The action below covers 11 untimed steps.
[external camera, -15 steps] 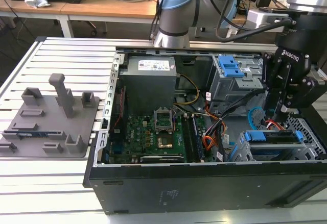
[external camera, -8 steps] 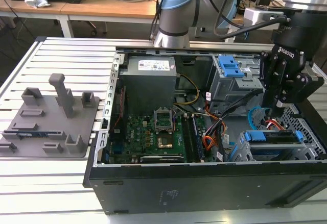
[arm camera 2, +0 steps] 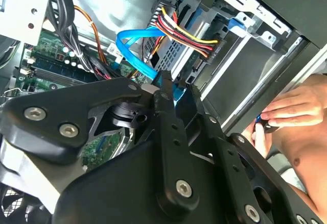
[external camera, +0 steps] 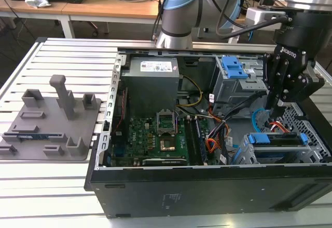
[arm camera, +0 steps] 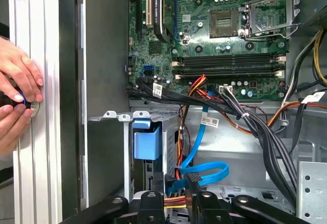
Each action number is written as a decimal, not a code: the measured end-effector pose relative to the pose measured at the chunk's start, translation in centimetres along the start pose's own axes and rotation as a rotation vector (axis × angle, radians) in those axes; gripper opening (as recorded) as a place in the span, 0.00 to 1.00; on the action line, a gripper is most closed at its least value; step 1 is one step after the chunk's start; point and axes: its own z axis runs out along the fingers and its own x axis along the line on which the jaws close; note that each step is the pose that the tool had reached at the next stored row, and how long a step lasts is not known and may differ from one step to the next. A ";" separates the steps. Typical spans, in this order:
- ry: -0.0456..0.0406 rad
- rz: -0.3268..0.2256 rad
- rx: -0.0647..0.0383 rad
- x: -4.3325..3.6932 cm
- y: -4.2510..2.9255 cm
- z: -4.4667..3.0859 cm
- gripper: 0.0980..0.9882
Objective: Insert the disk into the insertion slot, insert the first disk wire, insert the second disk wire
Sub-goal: 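Insert the second disk wire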
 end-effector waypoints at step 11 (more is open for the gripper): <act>0.0072 0.000 0.000 -0.22 0.01 0.18 0.07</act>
